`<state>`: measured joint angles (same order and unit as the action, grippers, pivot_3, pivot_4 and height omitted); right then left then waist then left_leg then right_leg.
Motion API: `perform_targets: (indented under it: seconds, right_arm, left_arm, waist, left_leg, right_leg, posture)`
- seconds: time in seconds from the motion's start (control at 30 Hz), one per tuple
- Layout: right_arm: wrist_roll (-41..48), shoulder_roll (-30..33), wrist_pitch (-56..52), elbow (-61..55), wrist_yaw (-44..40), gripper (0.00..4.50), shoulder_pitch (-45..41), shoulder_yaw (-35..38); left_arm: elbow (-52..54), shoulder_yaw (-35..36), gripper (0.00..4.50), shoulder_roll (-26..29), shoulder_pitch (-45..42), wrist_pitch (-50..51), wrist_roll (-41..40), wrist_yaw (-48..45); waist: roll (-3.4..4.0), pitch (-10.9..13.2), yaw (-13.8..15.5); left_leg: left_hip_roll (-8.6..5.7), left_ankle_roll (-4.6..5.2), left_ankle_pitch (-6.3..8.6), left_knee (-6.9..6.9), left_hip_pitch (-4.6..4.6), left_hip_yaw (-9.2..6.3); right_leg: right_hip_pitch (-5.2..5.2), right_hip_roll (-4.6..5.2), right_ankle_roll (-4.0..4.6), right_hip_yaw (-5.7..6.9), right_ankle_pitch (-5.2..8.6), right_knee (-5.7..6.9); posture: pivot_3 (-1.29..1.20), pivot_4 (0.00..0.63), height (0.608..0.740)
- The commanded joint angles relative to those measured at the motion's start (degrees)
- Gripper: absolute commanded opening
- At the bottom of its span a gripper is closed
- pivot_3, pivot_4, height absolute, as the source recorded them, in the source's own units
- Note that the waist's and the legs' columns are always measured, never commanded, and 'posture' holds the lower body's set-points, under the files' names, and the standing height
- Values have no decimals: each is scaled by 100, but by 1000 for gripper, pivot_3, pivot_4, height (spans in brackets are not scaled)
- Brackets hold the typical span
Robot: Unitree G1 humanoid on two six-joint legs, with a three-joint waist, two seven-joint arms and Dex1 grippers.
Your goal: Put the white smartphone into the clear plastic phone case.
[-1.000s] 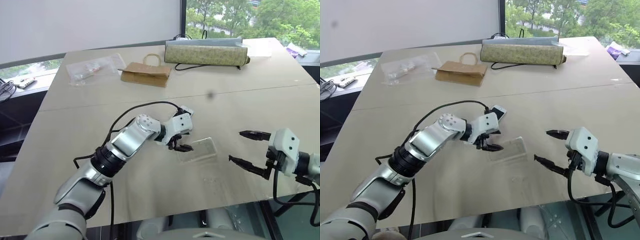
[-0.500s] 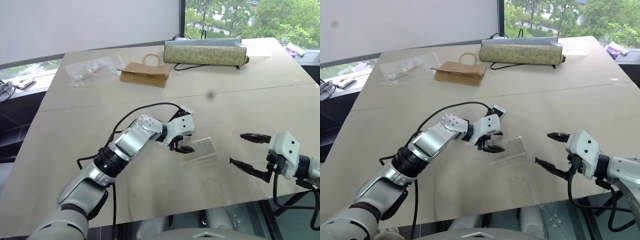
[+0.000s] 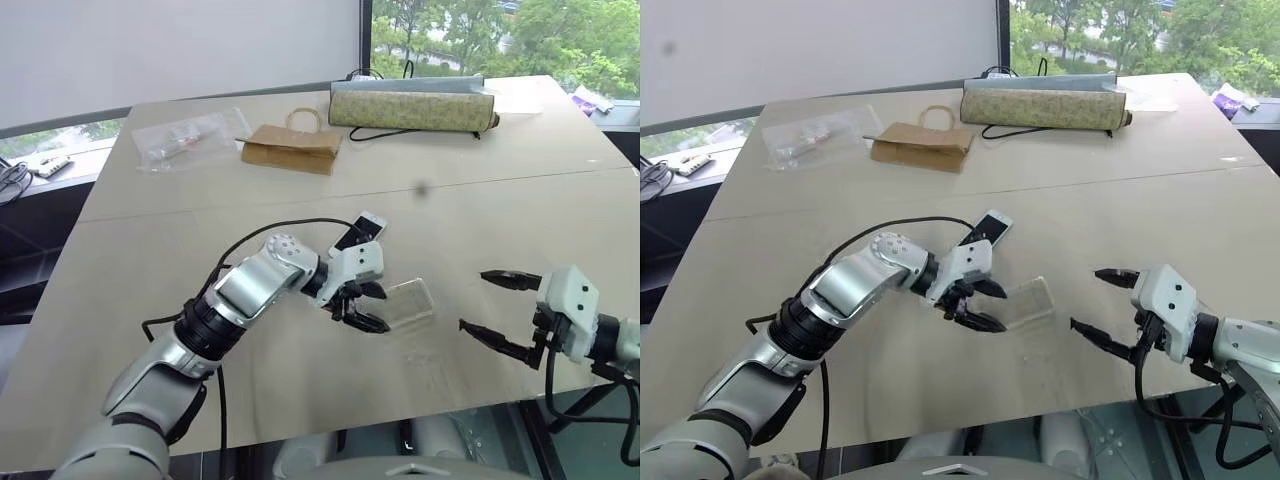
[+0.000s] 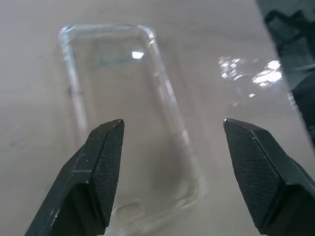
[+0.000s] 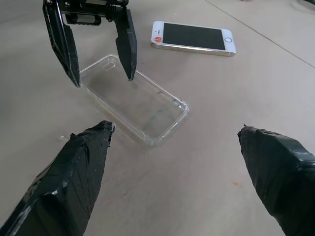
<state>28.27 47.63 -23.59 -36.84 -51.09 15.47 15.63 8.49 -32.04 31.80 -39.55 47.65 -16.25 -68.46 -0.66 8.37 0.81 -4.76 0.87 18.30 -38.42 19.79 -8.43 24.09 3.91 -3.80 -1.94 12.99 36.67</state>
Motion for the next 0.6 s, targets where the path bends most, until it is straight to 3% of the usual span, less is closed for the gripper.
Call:
perform_targets:
  seconds: [0.03, 0.17, 0.27, 0.43, 0.6]
  right_arm:
    - [92, 13, 70, -237, -29, 4500, 58, 226]
    - [103, 6, 18, -311, 23, 4500, 84, 211]
    - [135, 5, -29, -377, 58, 4500, 114, 237]
    - [223, 30, -146, -495, 65, 4500, 188, 309]
    - [274, 114, -145, -527, -58, 4500, 295, 378]
  left_arm:
    - [176, -83, 3334, 20, -177, 1, 20, -113]
    - [139, -479, 3334, 59, -205, -151, 256, -253]
    - [50, -886, 2446, -4, -284, -112, 525, -230]
    - [-49, -1327, 93, -107, -295, -143, 958, -86]
    - [-52, -1440, 38, 19, -205, -518, 1352, -34]
  waist:
    - [0, 0, -4]
    - [1, 0, -12]
    - [-1, -1, -2]
    - [-1, -4, 1]
    - [-1, -10, 3]
  left_leg:
    - [0, 0, 0, 0, 0, 0]
    - [0, 0, 0, 0, -3, 5]
    - [0, 0, 0, 0, -2, 4]
    - [-1, 0, 0, -1, -4, 3]
    - [0, 0, 0, -1, -9, 2]
  right_leg:
    - [0, 0, 0, 0, 0, 0]
    - [0, -1, 0, -6, 0, 2]
    - [0, -1, 0, -6, 0, 2]
    - [-4, -1, -1, -5, 1, 2]
    - [-10, -1, -3, -4, 2, 2]
  posture:
    - [0, 150, 740]
    - [0, 150, 740]
    - [0, 150, 740]
    - [0, 150, 740]
    - [0, 150, 740]
